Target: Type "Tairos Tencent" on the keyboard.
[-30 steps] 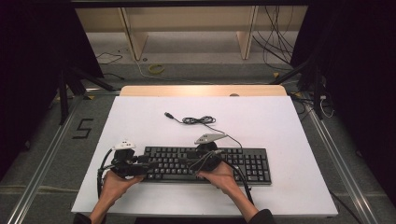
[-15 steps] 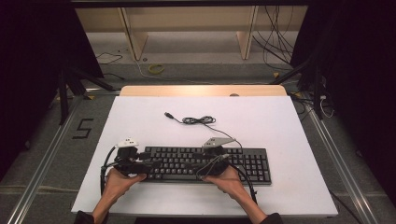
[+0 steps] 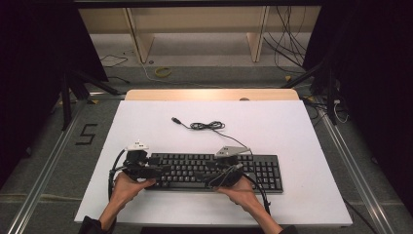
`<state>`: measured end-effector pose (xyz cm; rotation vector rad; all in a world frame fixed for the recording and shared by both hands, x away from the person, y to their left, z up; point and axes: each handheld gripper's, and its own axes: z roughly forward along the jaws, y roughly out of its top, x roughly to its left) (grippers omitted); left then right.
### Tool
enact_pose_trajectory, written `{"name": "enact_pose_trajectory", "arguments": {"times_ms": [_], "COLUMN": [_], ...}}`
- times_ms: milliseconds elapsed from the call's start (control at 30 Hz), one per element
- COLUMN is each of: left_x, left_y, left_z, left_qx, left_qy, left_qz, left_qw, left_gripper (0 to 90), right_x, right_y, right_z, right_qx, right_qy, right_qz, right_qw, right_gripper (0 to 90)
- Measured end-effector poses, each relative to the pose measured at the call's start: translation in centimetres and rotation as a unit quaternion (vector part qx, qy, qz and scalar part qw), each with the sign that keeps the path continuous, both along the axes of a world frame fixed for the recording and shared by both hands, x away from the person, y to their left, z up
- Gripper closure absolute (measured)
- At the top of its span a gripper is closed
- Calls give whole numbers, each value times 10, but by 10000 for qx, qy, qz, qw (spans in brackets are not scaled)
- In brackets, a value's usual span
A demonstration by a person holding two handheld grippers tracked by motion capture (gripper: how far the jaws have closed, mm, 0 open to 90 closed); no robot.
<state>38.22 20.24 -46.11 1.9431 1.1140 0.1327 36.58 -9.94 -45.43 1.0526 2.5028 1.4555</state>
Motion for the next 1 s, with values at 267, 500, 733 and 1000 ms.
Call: {"name": "enact_pose_trajectory", "arguments": {"times_ms": [267, 500, 733, 1000], "left_x": [6, 11, 13, 15], "left_y": [-7, -11, -14, -20], "left_z": [0, 0, 0, -2], "left_qx": [67, 158, 236, 442], "left_qy": [39, 83, 122, 145], "left_qz": [-64, -140, -230, -375], "left_qw": [9999, 9997, 9994, 9982], "left_gripper": [361, 433, 597, 766], "right_x": [-4, -6, -8, -10], "right_y": [-3, -6, -8, -9], "right_z": [0, -1, -2, -3], "right_qx": [14, 20, 24, 15], "right_qy": [-15, -14, -15, -6], "right_qz": [18, 2, 7, 13], "right_qw": [10000, 10000, 10000, 10000], "right_gripper": [378, 376, 377, 377]}}
